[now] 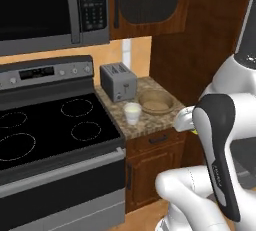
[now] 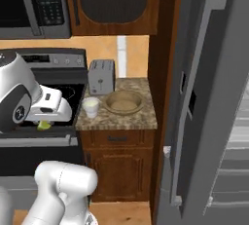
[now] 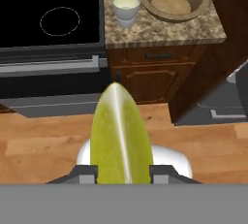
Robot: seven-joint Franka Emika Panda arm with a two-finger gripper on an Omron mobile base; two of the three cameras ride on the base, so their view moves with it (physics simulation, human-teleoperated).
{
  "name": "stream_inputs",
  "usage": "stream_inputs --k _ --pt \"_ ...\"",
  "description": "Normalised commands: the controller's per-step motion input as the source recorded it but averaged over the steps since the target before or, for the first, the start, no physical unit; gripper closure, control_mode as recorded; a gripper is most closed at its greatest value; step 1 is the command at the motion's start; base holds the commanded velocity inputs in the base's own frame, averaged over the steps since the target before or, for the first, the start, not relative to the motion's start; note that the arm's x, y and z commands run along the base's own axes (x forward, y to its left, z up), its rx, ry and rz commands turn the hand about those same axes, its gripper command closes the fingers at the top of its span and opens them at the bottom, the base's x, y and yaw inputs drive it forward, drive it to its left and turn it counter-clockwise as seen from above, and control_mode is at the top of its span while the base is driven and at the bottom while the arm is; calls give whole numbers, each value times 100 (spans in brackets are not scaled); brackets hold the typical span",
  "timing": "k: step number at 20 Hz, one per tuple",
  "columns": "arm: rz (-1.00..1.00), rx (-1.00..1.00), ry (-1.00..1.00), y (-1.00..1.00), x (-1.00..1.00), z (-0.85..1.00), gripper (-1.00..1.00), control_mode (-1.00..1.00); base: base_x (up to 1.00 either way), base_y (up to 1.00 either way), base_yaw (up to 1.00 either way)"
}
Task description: Grab a lemon wedge from the fridge and one ice cube from the ice bowl, and put them in the glass of lemonade.
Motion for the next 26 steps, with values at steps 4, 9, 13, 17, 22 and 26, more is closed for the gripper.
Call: stream_inputs --k 4,9,13,17,22,26 --pt "0 0 0 0 0 0 100 100 63 32 -27" --pt "0 0 0 0 0 0 100 100 55 33 -11" --pt "0 0 0 0 0 0 100 100 57 28 -10" --pt "0 0 0 0 0 0 100 100 8 3 -2" --pt "0 0 0 0 0 0 100 100 0 0 0" --pt "0 0 1 0 0 -1 100 -100 0 0 0"
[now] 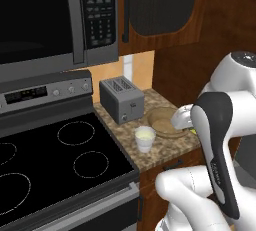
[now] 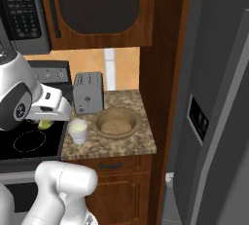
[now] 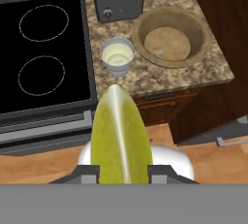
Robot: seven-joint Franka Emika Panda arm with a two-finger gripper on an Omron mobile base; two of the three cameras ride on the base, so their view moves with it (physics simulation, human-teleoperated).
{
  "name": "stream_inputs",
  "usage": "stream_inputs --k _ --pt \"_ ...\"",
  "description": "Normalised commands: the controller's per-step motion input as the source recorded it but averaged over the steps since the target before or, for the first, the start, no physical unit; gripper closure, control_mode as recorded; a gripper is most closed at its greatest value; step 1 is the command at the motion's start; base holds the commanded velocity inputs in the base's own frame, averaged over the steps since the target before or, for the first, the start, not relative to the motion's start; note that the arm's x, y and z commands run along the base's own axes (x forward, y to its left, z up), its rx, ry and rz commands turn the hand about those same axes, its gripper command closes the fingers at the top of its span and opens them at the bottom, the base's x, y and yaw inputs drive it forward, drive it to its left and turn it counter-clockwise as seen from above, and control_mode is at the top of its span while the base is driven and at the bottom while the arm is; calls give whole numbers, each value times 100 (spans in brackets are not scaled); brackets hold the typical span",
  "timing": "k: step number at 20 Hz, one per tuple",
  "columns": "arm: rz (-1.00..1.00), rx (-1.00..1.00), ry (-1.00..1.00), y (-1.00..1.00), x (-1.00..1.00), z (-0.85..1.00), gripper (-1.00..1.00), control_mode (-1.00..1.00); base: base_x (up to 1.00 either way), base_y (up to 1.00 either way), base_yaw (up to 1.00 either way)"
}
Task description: Grab a lemon wedge from the fridge and one ice cube from the ice bowl, and put them in the glass of lemonade.
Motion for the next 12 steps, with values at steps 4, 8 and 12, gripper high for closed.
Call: stream_inputs --k 4,8,12 --pt "0 0 7 1 21 -32 100 -100 0 0 0" --pt "0 0 4 9 41 -34 100 -100 0 0 0" --pt "0 0 -3 41 71 -29 100 -100 0 0 0"
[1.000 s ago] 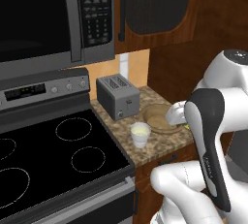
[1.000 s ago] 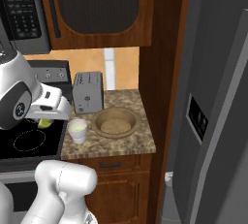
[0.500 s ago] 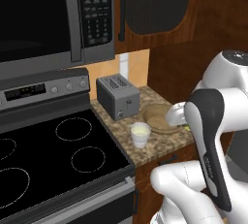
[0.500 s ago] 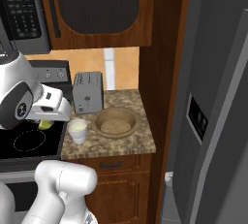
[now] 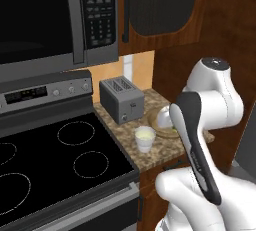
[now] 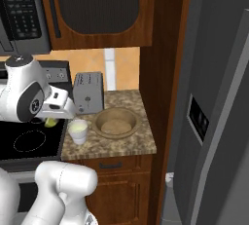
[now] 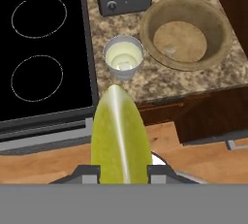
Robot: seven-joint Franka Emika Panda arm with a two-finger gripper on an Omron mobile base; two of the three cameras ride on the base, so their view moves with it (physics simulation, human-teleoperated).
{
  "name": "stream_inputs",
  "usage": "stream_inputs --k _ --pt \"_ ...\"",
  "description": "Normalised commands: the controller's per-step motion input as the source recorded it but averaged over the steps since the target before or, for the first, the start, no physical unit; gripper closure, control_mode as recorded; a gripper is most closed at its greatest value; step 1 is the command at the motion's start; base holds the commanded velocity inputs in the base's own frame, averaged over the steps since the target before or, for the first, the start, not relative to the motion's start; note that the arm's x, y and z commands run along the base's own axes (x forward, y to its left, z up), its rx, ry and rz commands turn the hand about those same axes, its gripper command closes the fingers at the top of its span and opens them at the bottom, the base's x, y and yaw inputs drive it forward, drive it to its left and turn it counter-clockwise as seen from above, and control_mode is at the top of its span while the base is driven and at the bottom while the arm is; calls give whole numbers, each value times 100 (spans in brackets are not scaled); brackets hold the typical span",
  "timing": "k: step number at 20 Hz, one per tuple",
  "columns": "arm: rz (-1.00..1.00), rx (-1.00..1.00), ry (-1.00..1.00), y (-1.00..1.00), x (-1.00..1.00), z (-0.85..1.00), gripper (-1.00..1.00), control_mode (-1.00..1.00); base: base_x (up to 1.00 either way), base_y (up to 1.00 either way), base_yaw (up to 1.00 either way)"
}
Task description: Grab a lemon wedge from the fridge and one ice cube from the ice bowl, and put them in the glass of lemonade.
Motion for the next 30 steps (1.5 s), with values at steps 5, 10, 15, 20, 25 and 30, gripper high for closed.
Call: stream_inputs --k 5,10,15,20,25,30 --pt "0 0 0 33 72 -78 100 -100 0 0 0" --pt "0 -3 6 0 37 -51 100 -100 0 0 0" --pt "0 0 12 0 52 -25 100 -100 0 0 0" --pt "0 0 3 0 39 -9 100 -100 0 0 0" --pt "0 0 2 0 28 -11 100 -100 0 0 0" --pt "0 -3 2 2 31 -22 100 -100 0 0 0"
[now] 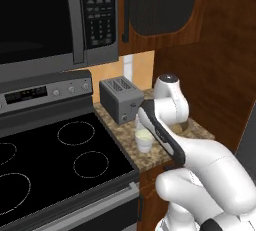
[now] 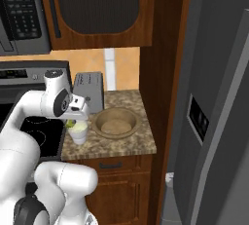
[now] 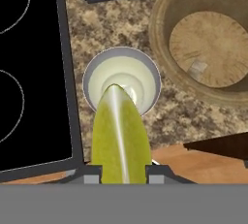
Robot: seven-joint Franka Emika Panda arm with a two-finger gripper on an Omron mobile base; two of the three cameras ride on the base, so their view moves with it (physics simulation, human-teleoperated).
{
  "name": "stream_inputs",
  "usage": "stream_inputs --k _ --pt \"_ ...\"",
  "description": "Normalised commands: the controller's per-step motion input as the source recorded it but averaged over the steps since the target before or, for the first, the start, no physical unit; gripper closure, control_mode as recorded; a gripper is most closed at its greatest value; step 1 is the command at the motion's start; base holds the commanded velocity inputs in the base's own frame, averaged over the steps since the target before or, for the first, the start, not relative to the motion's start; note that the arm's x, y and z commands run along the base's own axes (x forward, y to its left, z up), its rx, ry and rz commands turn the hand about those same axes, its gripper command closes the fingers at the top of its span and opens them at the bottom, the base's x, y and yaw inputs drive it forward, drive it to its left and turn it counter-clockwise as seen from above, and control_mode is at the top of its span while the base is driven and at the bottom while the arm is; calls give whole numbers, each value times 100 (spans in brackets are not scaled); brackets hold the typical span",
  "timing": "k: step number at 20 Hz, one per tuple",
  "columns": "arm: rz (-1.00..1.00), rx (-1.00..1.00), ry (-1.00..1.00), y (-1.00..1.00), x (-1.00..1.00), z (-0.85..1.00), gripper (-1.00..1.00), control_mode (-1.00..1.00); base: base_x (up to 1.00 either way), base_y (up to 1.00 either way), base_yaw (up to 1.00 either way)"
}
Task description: Grab a lemon wedge from the fridge and one ice cube from the ice bowl, and put them in the glass of lemonade.
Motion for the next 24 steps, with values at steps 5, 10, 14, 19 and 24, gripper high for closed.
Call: stream_inputs --k 5,10,14,19,24 --pt "0 -2 0 0 20 -15 100 -100 0 0 0" --pt "0 -2 0 0 19 -9 100 -100 0 0 0" --pt "0 0 0 0 24 0 100 -100 0 0 0" --pt "0 -2 0 16 31 0 100 -100 0 0 0" --pt "0 0 3 1 19 0 100 -100 0 0 0"
